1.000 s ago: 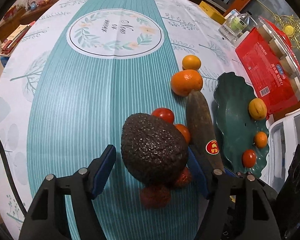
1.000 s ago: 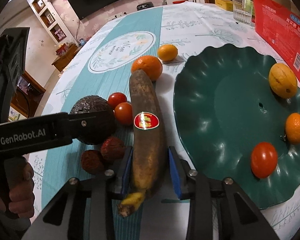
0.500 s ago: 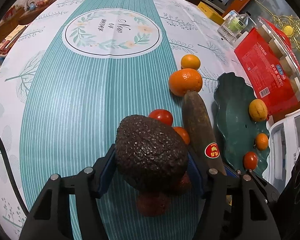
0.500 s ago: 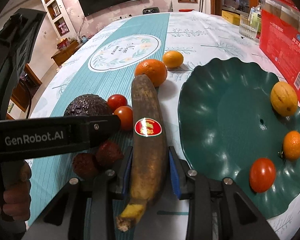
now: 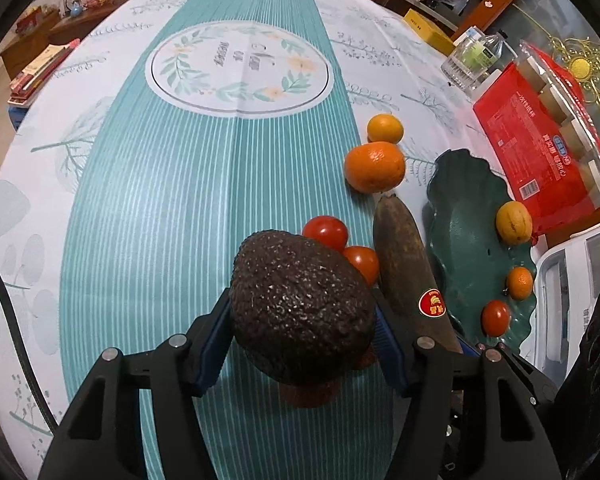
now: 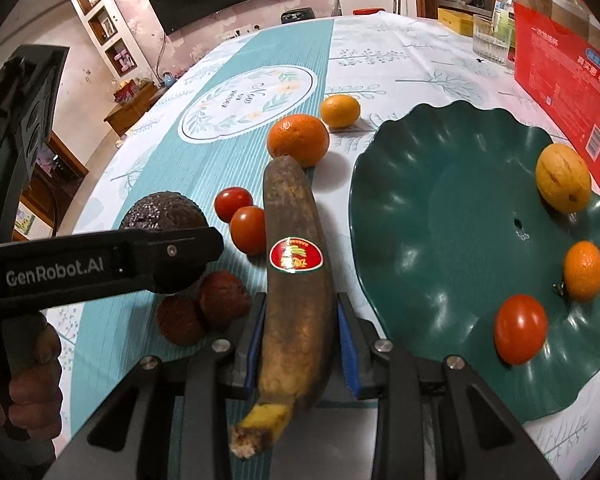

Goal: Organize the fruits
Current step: 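Lift the banana with the right tool while the left tool lifts the avocado, then carry the banana and avocado onto the green plate and open both tools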

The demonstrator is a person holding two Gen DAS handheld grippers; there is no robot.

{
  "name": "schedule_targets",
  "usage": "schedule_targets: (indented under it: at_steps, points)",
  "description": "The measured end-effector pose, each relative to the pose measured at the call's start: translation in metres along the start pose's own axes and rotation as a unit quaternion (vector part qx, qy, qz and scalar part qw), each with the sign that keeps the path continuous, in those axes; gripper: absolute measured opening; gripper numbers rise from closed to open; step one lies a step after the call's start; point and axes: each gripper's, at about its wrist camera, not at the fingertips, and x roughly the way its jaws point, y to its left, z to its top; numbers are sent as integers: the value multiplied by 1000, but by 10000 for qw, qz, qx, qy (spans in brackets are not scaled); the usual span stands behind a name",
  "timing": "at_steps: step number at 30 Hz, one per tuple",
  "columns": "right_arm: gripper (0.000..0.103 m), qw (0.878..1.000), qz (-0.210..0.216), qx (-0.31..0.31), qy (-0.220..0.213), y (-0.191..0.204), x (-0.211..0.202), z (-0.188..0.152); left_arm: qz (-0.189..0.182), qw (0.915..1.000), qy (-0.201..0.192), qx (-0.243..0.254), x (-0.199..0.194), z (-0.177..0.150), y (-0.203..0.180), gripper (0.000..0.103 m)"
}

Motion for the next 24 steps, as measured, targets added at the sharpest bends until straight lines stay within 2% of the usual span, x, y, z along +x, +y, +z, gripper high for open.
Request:
schedule_targets:
  at_steps: [13,24]
  points:
    - [32,9986,337,-120,-402,-11,-42,1,104,9991,-382,157,-41,-9,-32,62]
    - [32,9982,138,-74,-580,-71,-74,3,-26,9983,-530,238,-42,-19,-93,62]
